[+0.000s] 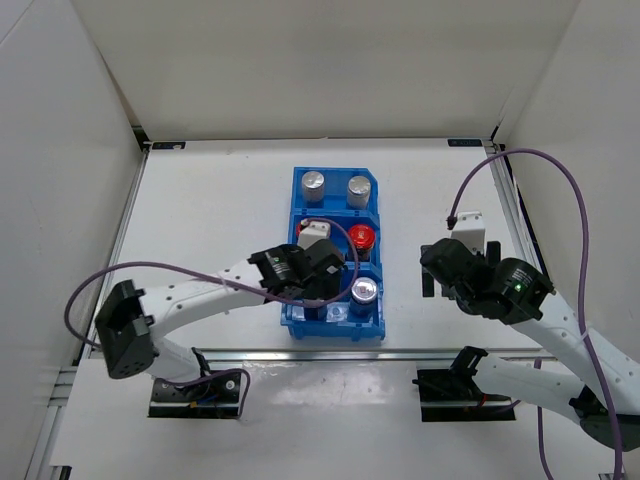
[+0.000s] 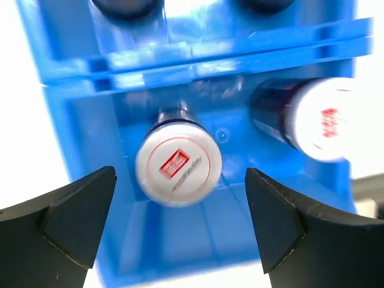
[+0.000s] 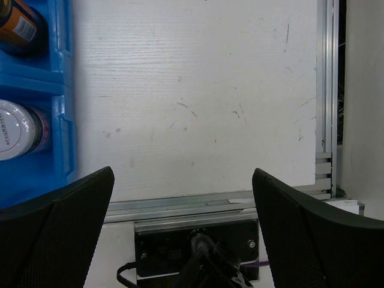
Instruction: Organize the condiment bottles
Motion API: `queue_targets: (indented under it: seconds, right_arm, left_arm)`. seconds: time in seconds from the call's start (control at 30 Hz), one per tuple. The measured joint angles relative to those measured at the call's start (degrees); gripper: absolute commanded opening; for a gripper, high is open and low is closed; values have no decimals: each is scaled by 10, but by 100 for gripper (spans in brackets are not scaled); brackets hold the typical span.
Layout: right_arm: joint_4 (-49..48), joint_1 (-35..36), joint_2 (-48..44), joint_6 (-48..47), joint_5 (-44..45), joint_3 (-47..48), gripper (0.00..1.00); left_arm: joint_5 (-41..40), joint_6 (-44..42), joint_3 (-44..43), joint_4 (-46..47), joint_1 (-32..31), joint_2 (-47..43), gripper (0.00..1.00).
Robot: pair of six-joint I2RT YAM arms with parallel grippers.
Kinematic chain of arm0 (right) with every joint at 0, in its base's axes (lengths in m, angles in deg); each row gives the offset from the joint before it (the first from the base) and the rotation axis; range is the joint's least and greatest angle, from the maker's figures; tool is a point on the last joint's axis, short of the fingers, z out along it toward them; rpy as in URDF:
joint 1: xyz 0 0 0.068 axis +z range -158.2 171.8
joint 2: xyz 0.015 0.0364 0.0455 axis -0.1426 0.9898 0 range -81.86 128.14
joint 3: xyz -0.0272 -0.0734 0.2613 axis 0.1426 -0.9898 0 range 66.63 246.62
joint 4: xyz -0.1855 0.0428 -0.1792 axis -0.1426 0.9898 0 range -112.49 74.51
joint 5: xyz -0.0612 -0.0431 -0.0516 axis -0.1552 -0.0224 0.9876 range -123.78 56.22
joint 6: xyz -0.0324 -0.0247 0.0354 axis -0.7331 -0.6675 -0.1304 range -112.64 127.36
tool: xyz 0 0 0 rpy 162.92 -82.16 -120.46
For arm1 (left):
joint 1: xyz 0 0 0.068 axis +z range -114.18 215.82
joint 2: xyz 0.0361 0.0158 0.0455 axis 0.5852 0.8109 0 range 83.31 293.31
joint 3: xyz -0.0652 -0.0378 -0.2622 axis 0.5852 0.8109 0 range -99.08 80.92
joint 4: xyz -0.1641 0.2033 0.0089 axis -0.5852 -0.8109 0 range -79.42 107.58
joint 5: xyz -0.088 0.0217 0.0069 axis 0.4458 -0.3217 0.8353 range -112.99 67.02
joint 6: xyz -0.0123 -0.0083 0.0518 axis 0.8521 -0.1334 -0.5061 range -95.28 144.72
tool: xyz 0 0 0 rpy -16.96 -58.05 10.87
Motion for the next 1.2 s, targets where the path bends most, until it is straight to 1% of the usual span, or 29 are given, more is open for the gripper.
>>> queue_targets:
  seconds: [0.07,0.2,0.3,0.37,0.43,0.5,0.57,0.63,0.7,0.77,0.83,0.93,1.07,1.2]
  right_arm:
    - [-6,0,0,-10,-9,0,99]
    - [-20,0,-4,-30,-24,-2,99]
    - [-29,0,-19,-37,-28,-7,99]
    - [-31,0,-30,-42,-32,-10,99]
    - [-33,0,-36,-46,-35,-10,99]
    - [-34,0,-36,-48,-37,-10,99]
    - [-34,0,-27,-50,-38,-10,99]
    - [-35,0,-22,-51,-39,-11,99]
    - [-38,0,-14,-53,-39,-11,99]
    - [-41,0,-12,-54,-40,-12,99]
    - [-43,0,-13,-55,-40,-12,99]
    - [-43,0,-12,-56,-41,-12,99]
    - [-43,0,-12,-56,-41,-12,99]
    - [-43,0,-12,-57,-41,-12,99]
  left_arm:
    - [-12,-22,-7,-10,0,-43,100]
    - [-58,-85,-46,-31,0,-160,100]
    - [-119,-152,-63,-29,5,-252,100]
    - [-167,-194,-64,-28,25,-301,100]
    - [-209,-231,-64,-28,57,-330,100]
    - [-242,-263,-54,-16,93,-345,100]
    - [-263,-299,-12,19,126,-362,100]
    - [-262,-329,50,64,159,-376,100]
    - [-247,-347,108,88,200,-382,100]
    - [-237,-357,142,98,235,-373,100]
    - [-229,-364,155,111,258,-366,100]
    - [-223,-370,161,141,277,-373,100]
    - [-222,-377,162,171,280,-383,100]
    - [-225,-386,163,177,280,-391,100]
